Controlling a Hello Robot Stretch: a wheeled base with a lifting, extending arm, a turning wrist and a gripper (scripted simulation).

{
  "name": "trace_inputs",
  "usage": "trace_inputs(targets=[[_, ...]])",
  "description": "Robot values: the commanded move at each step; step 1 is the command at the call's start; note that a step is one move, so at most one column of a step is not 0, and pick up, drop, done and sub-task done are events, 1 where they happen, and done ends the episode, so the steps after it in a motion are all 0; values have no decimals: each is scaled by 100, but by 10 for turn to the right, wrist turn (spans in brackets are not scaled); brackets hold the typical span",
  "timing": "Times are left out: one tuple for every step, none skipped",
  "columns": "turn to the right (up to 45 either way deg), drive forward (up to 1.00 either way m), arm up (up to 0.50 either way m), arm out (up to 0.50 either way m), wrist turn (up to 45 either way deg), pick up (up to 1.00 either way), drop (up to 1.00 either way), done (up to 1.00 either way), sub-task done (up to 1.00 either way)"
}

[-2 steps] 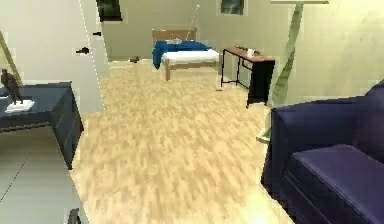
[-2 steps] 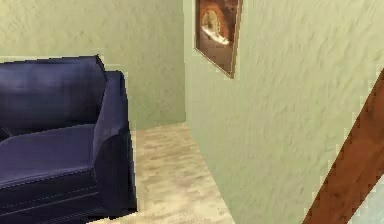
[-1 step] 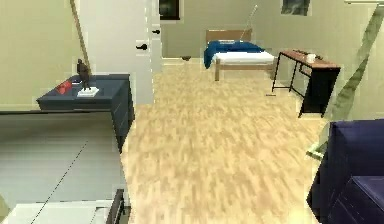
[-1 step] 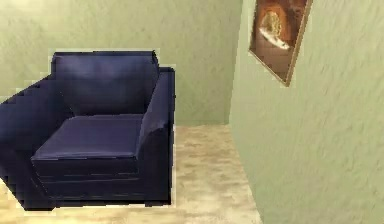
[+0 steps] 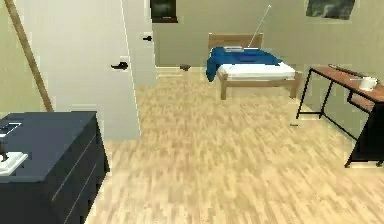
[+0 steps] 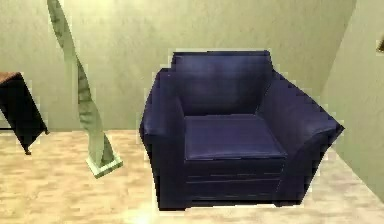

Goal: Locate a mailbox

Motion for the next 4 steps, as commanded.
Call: trace_inputs(targets=[[0, 100, 0, 0, 0, 0, 0, 0, 0], [-30, 0, 0, 0, 0, 0, 0, 0, 0], [0, 100, 0, 0, 0, 0, 0, 0, 0], [0, 40, 0, 0, 0, 0, 0, 0, 0]])
